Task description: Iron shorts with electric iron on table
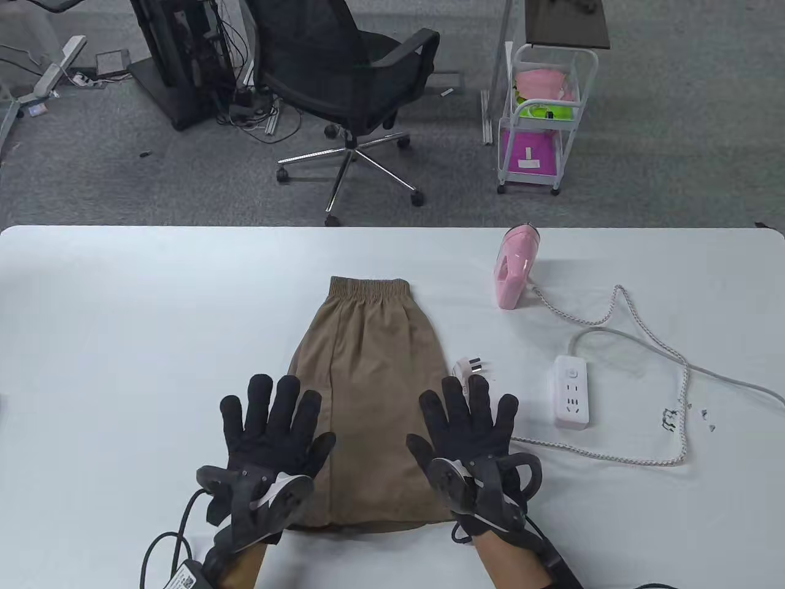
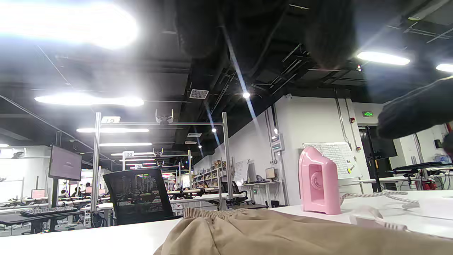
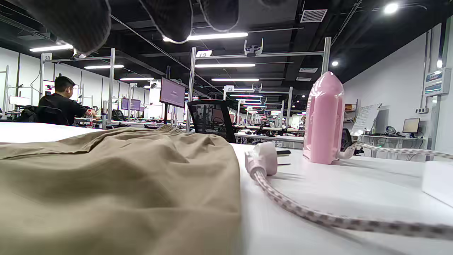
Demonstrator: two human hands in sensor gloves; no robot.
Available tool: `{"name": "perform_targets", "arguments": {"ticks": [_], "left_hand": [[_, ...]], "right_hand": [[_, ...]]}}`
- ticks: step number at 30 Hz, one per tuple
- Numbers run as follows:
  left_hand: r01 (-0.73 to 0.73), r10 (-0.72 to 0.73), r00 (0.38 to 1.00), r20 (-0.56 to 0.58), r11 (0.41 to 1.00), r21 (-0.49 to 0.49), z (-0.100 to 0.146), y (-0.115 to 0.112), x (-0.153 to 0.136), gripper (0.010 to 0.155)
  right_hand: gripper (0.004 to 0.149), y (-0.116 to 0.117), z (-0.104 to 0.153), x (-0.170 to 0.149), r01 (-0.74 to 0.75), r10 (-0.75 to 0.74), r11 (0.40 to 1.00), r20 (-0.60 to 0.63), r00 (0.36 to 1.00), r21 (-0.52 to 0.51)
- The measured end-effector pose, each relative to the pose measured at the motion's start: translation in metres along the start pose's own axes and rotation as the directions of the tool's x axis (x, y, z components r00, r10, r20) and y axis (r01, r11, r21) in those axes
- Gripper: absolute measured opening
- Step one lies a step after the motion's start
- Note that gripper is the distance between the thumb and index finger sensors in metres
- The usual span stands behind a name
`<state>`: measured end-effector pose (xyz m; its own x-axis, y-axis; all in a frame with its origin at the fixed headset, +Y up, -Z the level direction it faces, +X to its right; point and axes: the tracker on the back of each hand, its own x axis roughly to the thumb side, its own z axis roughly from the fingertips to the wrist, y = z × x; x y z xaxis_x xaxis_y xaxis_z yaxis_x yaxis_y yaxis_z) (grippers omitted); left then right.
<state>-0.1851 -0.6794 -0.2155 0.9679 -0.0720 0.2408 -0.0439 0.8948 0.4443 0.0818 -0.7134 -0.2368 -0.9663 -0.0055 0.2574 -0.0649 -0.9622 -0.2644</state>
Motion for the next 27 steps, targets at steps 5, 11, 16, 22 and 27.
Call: {"name": "perform_targets", "arguments": {"ticks": [5,11,16,22,27], "left_hand": [[-0.006,0.006,1.000,-0.004,1.000,0.000,0.000,0.000,-0.001,0.065],[-0.008,0.008,1.000,-0.003,1.000,-0.004,0.000,-0.001,0.000,0.064],[-0.016,0.016,1.000,-0.005,1.000,-0.009,0.000,-0.001,-0.001,0.064],[-0.024,0.024,1.000,-0.007,0.999,-0.033,-0.001,-0.004,-0.001,0.062],[-0.035,0.034,0.999,-0.012,0.998,-0.048,-0.001,-0.005,-0.002,0.062]], "right_hand": [[0.068,0.000,0.000,0.001,0.002,-0.002,1.000,0.004,1.000,0.006],[0.068,-0.001,0.001,0.001,0.002,-0.002,1.000,0.012,1.000,0.001],[0.068,-0.001,0.001,0.001,0.014,-0.014,1.000,0.014,1.000,0.000],[0.067,-0.004,0.001,-0.006,0.050,-0.050,0.999,0.019,0.999,0.020],[0.065,-0.006,-0.008,-0.019,0.077,-0.077,0.995,0.000,0.997,0.062]]}}
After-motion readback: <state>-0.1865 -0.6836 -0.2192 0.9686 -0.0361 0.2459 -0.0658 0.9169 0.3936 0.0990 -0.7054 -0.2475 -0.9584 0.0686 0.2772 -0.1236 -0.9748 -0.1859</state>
